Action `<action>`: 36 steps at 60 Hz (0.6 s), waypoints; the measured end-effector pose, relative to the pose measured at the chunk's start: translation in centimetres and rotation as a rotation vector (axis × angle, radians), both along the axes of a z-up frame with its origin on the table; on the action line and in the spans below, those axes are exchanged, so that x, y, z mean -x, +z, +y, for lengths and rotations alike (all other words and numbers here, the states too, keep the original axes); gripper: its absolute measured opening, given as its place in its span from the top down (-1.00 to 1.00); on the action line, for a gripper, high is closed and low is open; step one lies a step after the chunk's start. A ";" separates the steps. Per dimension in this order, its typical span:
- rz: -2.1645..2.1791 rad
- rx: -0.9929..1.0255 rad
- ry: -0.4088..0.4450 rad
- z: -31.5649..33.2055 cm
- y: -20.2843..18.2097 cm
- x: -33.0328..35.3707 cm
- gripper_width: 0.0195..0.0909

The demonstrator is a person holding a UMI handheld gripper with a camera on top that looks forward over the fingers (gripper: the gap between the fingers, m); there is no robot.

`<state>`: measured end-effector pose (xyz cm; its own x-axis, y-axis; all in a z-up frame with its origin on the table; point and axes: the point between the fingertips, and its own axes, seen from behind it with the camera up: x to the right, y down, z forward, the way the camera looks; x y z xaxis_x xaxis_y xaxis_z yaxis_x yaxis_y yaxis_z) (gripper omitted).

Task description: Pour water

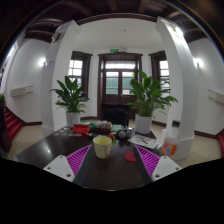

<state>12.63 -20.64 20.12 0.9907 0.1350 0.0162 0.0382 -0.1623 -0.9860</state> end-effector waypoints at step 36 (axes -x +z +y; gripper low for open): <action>0.054 -0.007 -0.247 7.4 1.2 -10.3 -0.81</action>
